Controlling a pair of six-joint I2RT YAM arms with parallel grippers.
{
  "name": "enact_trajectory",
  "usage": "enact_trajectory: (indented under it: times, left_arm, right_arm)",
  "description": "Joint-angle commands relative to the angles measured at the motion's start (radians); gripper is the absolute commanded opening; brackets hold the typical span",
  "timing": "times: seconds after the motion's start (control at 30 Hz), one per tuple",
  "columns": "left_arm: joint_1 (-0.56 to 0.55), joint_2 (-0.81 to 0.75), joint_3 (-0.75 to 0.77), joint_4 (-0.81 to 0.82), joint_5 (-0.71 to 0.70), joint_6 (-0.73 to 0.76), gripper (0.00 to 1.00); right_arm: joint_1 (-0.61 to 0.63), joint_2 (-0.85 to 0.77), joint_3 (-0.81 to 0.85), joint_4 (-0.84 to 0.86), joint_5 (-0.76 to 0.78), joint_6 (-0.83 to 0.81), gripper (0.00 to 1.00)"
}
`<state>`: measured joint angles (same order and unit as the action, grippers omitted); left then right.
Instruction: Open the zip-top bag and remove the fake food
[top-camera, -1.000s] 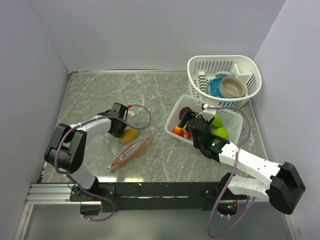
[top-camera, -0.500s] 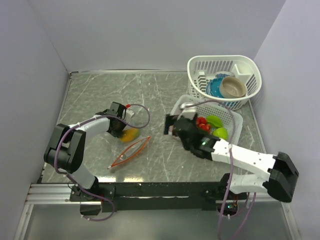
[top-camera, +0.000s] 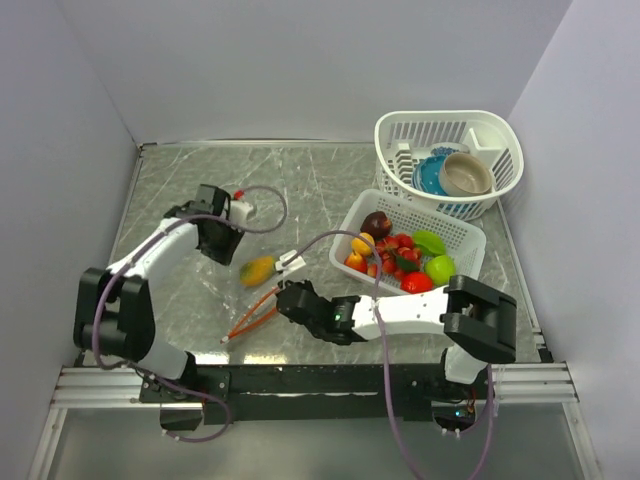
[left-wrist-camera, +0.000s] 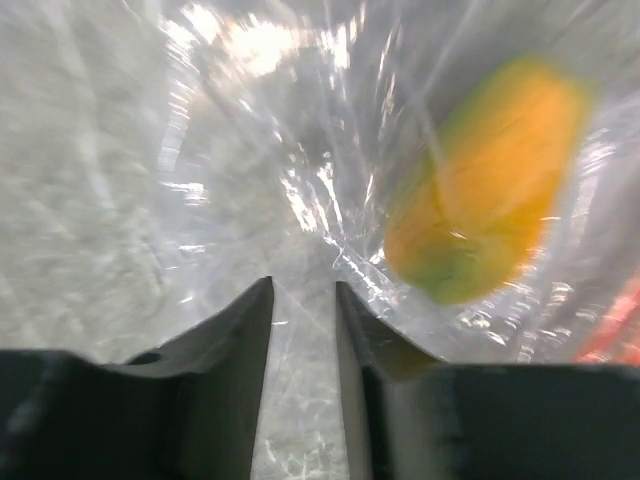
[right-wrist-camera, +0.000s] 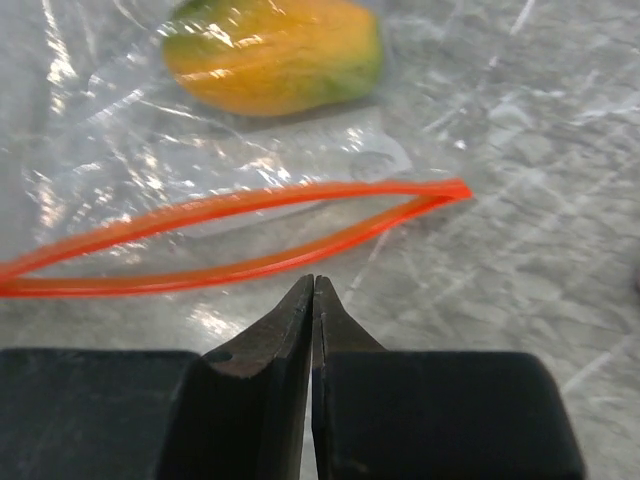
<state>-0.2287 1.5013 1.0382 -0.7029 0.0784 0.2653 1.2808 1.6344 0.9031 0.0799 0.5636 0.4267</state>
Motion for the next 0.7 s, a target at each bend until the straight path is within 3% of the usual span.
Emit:
enact_trajectory:
  times: [0.0,0.43,0.67]
  left_arm:
    - [0.012,-0.067,0.103,-0.081,0.119,-0.021,0.40]
    - [0.006,0.086,0.045,0.098,0.251,-0.104,0.37]
    - [0.002,0.097,0.020,0.137,0.233,-0.095,0.34]
  right_arm:
    - [0.005,0.028,0.088,0.104,-0.011,0.046,0.09]
    - [0.006,0.147,0.114,0.121,-0.042,0.127,0.02]
    - [0.006,0.130,0.089,0.133,-0.060,0.153,0.00]
